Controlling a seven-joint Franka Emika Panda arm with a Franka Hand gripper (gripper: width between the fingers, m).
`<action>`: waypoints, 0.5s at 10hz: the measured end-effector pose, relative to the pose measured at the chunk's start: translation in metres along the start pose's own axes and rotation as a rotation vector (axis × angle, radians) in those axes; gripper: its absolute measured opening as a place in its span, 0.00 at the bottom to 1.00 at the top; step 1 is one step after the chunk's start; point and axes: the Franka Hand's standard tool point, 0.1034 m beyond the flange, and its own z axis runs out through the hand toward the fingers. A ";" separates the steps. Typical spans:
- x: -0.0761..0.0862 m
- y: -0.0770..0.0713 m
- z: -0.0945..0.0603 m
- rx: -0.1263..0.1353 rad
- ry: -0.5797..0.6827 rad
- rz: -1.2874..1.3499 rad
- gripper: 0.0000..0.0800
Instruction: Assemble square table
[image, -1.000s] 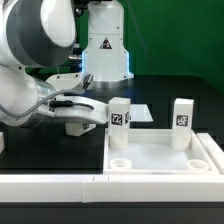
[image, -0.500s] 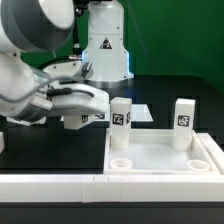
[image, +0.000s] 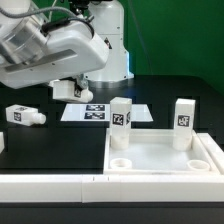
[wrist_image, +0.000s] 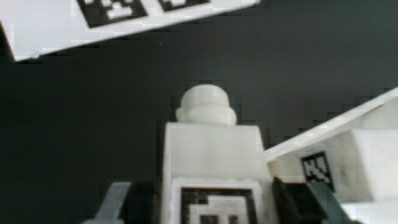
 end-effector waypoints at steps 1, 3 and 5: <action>0.008 -0.002 -0.004 -0.015 0.086 -0.006 0.35; 0.036 -0.040 -0.021 -0.043 0.253 -0.071 0.35; 0.037 -0.084 -0.035 -0.038 0.443 -0.107 0.35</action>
Offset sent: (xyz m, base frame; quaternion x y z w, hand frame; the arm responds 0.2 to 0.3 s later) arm 0.0744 0.0527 0.0429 -0.0001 0.2486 -0.0553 0.9670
